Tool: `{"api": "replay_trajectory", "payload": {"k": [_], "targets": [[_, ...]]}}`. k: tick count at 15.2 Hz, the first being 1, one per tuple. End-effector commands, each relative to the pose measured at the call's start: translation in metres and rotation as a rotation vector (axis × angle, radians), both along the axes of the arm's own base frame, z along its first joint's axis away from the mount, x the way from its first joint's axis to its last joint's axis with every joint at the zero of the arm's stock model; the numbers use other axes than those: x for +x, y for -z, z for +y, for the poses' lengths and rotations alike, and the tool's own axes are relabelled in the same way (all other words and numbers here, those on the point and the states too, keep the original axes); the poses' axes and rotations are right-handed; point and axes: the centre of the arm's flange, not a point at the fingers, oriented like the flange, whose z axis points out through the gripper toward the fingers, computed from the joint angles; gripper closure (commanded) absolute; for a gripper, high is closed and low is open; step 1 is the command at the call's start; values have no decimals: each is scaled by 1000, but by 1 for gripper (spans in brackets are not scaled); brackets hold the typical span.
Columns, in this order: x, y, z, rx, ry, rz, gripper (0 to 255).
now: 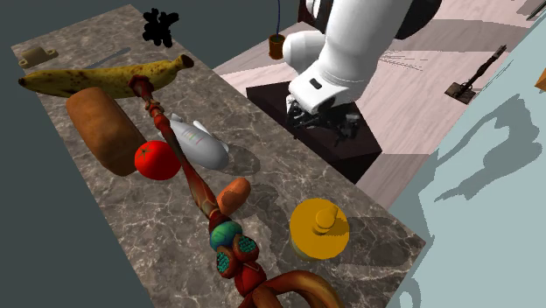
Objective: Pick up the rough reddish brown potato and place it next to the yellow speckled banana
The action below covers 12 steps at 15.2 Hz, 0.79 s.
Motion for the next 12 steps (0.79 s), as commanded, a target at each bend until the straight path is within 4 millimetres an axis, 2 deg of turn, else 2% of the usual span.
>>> {"api": "replay_trajectory", "payload": {"k": [1, 7, 12], "targets": [[5, 16, -19, -9, 68, -13, 0], [15, 58, -82, -33, 267, -45, 0], [14, 91, -135, -54, 433, -71, 0]]}}
